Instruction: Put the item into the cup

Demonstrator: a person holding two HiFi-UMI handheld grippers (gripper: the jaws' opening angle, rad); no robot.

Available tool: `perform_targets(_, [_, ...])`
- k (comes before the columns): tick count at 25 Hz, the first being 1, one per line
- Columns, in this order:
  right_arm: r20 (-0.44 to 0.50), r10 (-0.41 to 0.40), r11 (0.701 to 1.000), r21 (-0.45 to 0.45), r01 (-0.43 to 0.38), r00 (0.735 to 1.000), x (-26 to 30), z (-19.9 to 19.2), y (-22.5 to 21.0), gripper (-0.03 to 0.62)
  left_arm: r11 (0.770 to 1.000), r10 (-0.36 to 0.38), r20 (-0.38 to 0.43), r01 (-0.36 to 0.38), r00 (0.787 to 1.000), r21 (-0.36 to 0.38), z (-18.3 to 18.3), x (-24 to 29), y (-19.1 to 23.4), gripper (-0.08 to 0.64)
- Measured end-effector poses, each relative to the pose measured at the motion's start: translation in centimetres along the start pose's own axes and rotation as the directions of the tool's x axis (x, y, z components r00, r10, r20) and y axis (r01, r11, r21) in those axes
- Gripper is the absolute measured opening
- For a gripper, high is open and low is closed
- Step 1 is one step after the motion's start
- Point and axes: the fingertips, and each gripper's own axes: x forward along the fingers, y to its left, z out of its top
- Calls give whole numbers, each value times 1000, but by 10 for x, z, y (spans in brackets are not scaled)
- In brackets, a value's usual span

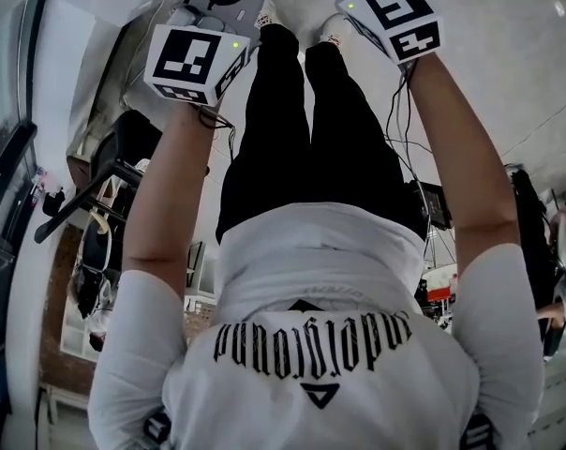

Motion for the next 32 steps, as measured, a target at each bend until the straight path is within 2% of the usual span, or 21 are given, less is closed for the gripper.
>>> perform_targets(9, [-33, 21, 999, -24, -22, 999, 48, -23, -11, 69, 1000, -8, -7, 8, 1000, -10, -18, 8, 8, 12])
perform_targets(18, [-74, 19, 999, -39, -22, 997, 79, -41, -20, 69, 1000, 1, 5, -1, 1000, -13, -20, 9, 6, 12])
perform_targets(27, [-95, 4, 1000, -26, -7, 996, 71, -37, -20, 71, 999, -7, 6, 7, 1000, -37, -26, 6, 3, 12])
perform_targets(32, [-105, -4, 1000, -20, 2, 994, 65, -35, -20, 107, 999, -16, -1, 16, 1000, -45, -30, 5, -1, 12])
